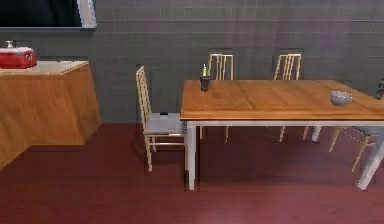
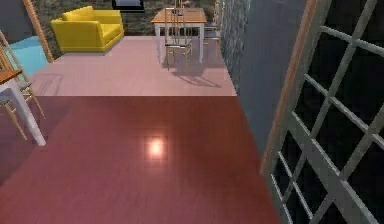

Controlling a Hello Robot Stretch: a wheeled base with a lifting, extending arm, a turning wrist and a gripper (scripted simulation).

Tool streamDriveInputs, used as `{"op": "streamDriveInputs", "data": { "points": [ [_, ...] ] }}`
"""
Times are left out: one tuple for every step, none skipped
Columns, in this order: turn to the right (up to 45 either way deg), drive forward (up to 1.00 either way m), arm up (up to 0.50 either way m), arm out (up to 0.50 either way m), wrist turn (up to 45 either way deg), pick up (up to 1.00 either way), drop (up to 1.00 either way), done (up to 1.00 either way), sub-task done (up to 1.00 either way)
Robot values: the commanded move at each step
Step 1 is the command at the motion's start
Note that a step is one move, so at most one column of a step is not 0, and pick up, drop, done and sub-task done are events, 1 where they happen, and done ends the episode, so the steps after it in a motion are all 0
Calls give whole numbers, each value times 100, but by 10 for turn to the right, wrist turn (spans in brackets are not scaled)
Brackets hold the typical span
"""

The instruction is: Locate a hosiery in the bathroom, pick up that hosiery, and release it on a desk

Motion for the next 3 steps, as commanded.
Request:
{"op": "streamDriveInputs", "data": {
  "points": [
    [450,0,0,0,0,0,0,0,0],
    [210,0,0,0,0,0,0,0,0],
    [0,100,0,0,0,0,0,0,0]
  ]
}}
